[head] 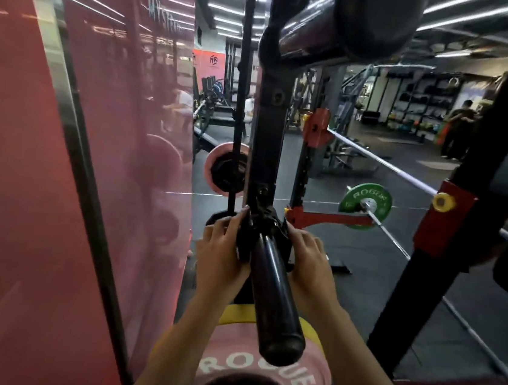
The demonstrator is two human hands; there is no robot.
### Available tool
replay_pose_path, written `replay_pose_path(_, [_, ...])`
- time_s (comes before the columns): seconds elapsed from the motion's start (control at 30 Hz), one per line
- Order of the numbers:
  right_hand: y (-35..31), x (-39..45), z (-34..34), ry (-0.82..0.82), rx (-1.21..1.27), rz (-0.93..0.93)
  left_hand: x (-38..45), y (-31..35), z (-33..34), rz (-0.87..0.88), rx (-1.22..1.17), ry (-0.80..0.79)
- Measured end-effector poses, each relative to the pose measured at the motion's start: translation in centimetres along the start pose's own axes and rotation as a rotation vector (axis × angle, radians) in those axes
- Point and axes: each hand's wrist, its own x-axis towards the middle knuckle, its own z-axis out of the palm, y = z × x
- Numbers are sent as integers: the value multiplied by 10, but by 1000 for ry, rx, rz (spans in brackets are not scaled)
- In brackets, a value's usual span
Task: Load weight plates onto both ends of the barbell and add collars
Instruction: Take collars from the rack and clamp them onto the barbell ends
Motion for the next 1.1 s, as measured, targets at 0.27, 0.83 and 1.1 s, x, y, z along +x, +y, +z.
replay_pose_path(0.27, [-19, -34, -16, 65, 76, -32, -34, 17, -21, 1, -17, -7])
replay_pose_path(0.83, [-86, -211, -126, 55, -6, -91, -192, 109, -123, 76, 130, -65])
replay_pose_path(1.1, [-77, -325, -209, 148, -123, 53, -272, 193, -133, 252, 29, -186])
